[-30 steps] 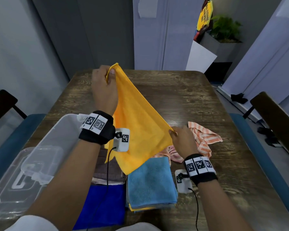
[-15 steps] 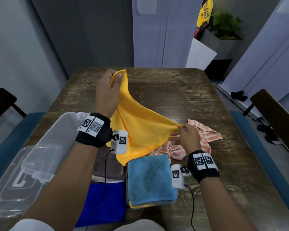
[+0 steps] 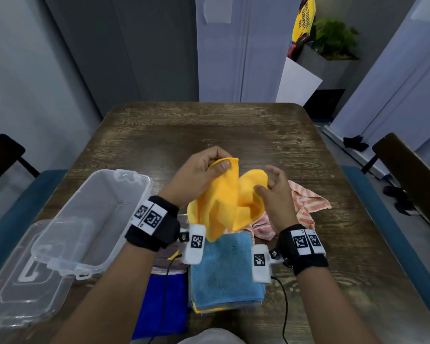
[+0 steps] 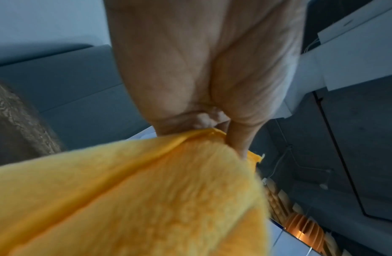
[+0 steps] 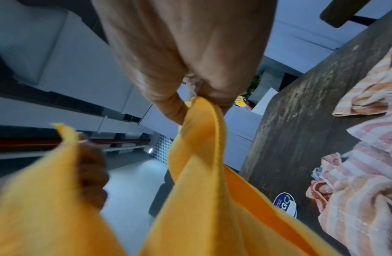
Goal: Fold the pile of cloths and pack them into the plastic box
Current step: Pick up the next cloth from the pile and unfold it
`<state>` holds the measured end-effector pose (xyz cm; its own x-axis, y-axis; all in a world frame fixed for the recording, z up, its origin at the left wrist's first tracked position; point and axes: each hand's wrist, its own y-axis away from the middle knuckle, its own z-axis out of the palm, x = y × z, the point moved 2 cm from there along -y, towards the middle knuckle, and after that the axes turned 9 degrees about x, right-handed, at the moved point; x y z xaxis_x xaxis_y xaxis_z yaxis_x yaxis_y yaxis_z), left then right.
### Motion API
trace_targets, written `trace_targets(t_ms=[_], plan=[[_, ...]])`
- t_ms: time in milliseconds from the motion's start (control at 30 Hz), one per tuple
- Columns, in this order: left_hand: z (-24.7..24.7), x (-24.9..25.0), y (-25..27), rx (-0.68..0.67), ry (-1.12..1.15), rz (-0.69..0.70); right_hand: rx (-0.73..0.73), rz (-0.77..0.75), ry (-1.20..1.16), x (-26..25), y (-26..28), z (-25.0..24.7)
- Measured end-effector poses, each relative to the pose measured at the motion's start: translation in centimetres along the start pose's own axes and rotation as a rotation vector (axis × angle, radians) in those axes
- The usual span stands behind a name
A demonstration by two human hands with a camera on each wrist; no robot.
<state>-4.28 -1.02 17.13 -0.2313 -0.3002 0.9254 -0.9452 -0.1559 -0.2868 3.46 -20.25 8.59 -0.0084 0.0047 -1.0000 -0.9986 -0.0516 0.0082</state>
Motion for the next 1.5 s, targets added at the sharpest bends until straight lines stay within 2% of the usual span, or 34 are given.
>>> trace_targets(t_ms=[133, 267, 600, 867, 1000, 1167, 1267, 1333, 1433, 1500], plan=[[1.4, -1.7, 0.0, 0.111, -0.004, -0.044, -0.178, -0.064, -0.068, -1.9, 1.5, 1.1], [2.1, -2.1, 0.2, 0.185, -0.038, -0.063, -0.233, -0.107, -0.015, -2.8, 2.0, 1.5], [3.2, -2.1, 0.6, 0.125, 0.0, -0.067, -0.279, -0.195, -0.038, -3.3, 2.3, 1.9], [3.3, -2.8, 0.5, 0.166, 0.052, -0.126, -0.33, -0.264, 0.029, -3.0, 2.3, 1.9], [3.3, -3.3, 0.6, 0.177, -0.001, -0.152, -0.315, -0.273, 0.073, -3.0, 2.3, 2.0], [3.6, -4.0, 0.5, 0.252, -0.094, -0.171, -0.283, -0.251, 0.136, -2.9, 2.3, 2.2], [3.6, -3.8, 0.2, 0.294, -0.175, -0.136, -0.23, -0.217, 0.149, -2.7, 2.0, 2.4], [3.3, -3.2, 0.0, 0.328, -0.229, -0.074, -0.232, -0.274, 0.229, -3.0, 1.8, 2.5], [1.2, -1.6, -1.1, 0.503, -0.267, 0.052, -0.294, -0.388, 0.594, -3.2, 1.3, 2.3], [-0.6, -0.1, -2.2, 0.589, -0.24, 0.119, -0.331, -0.376, 0.75, -3.0, 0.8, 1.9]])
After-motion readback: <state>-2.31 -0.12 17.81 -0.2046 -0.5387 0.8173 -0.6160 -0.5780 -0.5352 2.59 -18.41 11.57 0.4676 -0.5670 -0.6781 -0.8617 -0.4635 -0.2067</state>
